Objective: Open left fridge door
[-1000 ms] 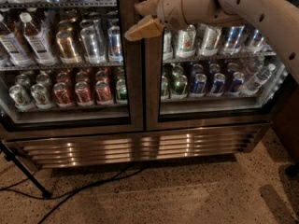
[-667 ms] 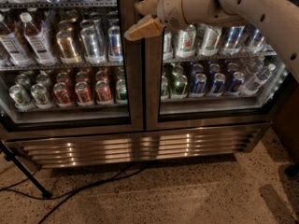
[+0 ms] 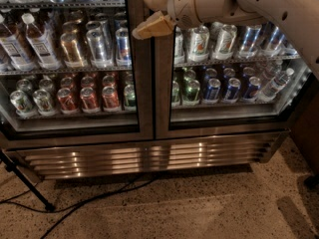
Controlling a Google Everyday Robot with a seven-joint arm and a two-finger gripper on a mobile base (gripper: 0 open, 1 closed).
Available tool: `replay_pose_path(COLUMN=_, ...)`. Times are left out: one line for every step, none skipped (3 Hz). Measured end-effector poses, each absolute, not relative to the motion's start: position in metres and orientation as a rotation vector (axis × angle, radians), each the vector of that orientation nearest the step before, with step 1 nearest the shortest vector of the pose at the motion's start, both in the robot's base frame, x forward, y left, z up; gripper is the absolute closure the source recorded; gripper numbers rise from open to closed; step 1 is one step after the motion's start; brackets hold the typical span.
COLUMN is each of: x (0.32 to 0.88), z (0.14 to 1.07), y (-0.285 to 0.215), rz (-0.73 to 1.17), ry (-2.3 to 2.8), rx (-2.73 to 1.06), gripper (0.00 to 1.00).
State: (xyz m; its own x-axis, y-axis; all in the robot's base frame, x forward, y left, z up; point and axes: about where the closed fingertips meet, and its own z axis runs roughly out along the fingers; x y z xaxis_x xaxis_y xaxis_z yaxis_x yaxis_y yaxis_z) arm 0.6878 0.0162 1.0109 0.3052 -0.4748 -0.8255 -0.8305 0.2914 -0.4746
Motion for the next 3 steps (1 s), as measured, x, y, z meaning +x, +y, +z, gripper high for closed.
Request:
replay_pose_path(x=0.6883, z=1.0251, y=0.0163, rz=0.332, ry=1.307, rx=-1.340, gripper=0.29)
replay_pose_path(x=0.6864, z=1.0250, y=0.0177, rz=0.332, ry=1.307, rx=-1.340, gripper=0.27)
replay_pose_path(x=0.6898, z=1.0255, y=0.0188, rz=0.315, ry=1.298, rx=-1.340, gripper=0.27)
